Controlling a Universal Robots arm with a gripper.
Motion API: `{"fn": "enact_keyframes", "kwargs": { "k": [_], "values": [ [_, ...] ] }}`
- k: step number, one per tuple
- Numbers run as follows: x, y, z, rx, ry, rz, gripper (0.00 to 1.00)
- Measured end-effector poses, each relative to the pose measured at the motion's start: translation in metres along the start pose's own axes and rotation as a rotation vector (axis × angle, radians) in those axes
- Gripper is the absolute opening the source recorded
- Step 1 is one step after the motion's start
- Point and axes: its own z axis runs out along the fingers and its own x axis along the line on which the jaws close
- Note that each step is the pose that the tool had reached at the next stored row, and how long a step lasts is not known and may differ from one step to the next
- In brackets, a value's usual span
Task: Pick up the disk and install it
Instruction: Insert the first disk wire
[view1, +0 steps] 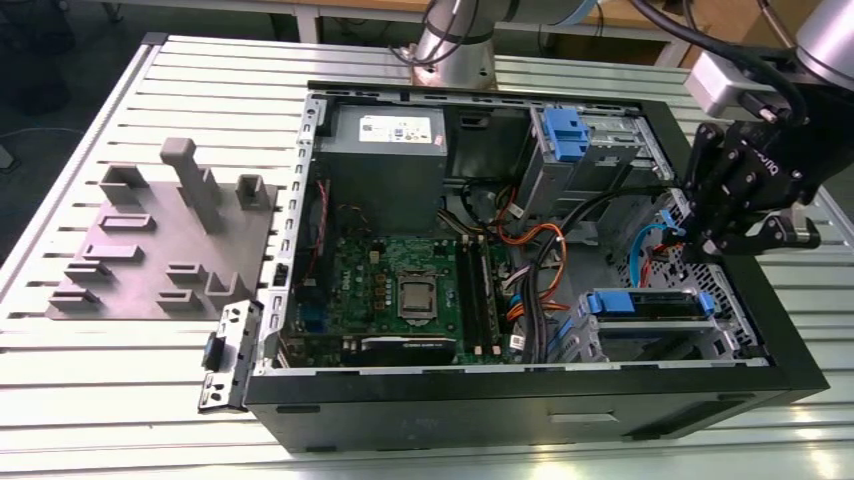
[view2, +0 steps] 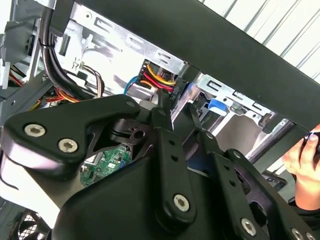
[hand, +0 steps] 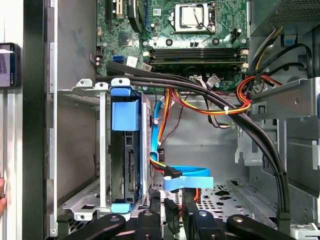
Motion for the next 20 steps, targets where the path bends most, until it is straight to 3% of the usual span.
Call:
{"fn": "enact_keyframes", "kwargs": {
  "k": [3,5,11,15,20],
  "values": [
    [0.0,0.0,0.001,0.0,0.0002,0.0,0.29],
    [-0.0001,0.0,0.0012,0.0001,0.0,0.0,0.17],
    [0.0001,0.0042,0.001,0.0017,-0.0001,-0.001,0.16],
    [0.0005,0.0081,0.0011,0.0096,0.0006,-0.001,0.16],
    [0.0059,0.0128,0.0015,0.0252,0.0018,-0.006,0.16]
  ]
}}
